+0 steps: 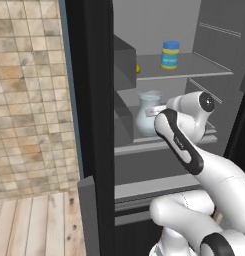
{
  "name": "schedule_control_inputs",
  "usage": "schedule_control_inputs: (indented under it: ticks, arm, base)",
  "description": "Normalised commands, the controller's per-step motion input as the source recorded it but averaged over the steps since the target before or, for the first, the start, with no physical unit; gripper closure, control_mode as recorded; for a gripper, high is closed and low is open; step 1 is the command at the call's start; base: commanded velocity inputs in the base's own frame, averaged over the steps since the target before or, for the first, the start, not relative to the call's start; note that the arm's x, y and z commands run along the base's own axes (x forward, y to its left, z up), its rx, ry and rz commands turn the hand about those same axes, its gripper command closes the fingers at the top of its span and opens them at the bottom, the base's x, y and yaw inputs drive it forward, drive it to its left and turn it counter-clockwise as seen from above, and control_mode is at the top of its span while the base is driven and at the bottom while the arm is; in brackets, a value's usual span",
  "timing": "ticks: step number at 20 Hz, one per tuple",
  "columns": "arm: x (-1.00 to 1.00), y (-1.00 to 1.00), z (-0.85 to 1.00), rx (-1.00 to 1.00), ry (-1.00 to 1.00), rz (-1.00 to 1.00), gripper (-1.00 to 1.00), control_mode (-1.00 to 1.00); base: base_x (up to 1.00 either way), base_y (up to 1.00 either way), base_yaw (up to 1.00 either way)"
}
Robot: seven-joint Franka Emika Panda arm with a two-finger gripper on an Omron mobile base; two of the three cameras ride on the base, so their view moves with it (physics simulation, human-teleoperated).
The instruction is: Move the banana and mayonnaise from the second highest shelf to the top shelf to make space. Then, place the pitcher from the counter on the cleared second highest shelf.
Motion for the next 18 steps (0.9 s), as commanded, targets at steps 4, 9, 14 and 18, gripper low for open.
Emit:
schedule_control_inputs:
  ticks: [4, 9, 14, 18]
  arm:
    - [0.5, -0.03, -0.28, 0.0, 0.0, 0.0, 1.0, -1.0]
    - [0.47, -0.06, -0.18, 0.0, 0.0, 0.0, 1.0, -1.0]
    - [0.52, -0.19, -0.03, 0.0, 0.0, 0.0, 1.0, -1.0]
    - [0.51, -0.12, -0.06, 0.0, 0.0, -0.01, 1.0, -1.0]
  base:
    - [0.0, 0.0, 0.0]
    - [0.0, 0.0, 0.0]
    - [0.0, 0.0, 0.0]
    - [0.0, 0.0, 0.0]
